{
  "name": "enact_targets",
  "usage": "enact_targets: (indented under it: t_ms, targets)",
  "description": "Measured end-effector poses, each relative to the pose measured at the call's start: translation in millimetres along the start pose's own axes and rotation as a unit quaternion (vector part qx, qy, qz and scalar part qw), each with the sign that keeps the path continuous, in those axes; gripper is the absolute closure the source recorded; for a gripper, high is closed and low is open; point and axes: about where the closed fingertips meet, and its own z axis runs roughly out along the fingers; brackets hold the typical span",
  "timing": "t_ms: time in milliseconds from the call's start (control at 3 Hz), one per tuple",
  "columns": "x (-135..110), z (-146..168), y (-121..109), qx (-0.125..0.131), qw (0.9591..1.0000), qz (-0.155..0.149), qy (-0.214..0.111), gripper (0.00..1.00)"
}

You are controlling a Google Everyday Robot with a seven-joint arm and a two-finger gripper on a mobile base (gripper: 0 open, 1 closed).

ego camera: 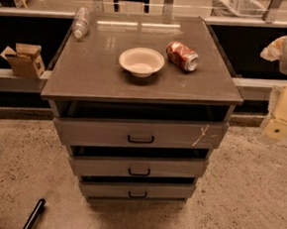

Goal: Open middle drawer

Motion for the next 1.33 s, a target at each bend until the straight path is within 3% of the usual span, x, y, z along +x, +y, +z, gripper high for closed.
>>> enact_targets:
  t_ms: [333, 667, 1000, 1333]
  targets:
    - [-1, -1, 0, 0.002, 1.0, -0.003, 0.0, 0.0]
    - [-3, 25, 6, -0.026, 0.9992, -0.02, -0.021, 0.0]
    - [-2, 108, 45, -0.099, 0.9925, -0.024, -0.067, 0.0]
    - [8, 176, 93, -0.165, 0.9807, -0.015, -0.105, 0.0]
